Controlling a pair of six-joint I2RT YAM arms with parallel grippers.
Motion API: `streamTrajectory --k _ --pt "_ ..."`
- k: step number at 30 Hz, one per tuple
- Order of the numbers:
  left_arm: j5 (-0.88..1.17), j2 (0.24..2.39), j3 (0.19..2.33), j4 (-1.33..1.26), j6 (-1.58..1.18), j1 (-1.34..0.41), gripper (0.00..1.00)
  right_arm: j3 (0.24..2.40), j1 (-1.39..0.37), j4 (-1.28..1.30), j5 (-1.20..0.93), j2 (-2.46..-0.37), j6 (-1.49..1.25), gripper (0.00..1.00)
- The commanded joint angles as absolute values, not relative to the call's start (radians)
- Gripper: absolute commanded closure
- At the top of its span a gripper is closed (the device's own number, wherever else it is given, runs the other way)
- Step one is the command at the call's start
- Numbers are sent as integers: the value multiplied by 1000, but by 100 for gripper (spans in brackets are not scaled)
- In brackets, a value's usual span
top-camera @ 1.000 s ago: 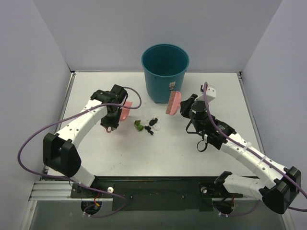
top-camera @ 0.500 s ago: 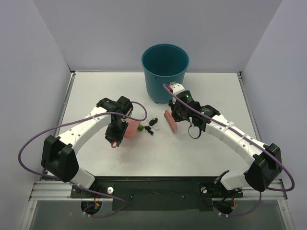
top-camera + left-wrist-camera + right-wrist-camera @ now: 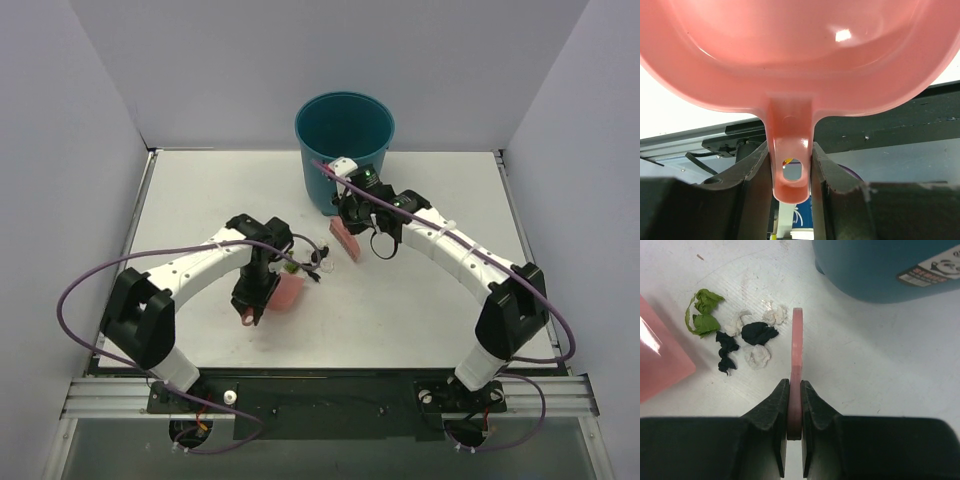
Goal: Sweep away the paper scraps from the table
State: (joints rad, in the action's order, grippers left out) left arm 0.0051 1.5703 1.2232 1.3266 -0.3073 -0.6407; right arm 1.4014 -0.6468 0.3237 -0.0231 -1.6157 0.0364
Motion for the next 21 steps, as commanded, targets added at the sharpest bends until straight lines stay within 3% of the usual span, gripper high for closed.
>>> streamTrajectory --k 1,21 --pt "49 1626 1220 1316 -307 -686 100 1494 -638 370 -38 -1657 94 100" --pt "58 1844 1305 1249 -232 -713 100 1750 -644 486 -44 -1908 126 100"
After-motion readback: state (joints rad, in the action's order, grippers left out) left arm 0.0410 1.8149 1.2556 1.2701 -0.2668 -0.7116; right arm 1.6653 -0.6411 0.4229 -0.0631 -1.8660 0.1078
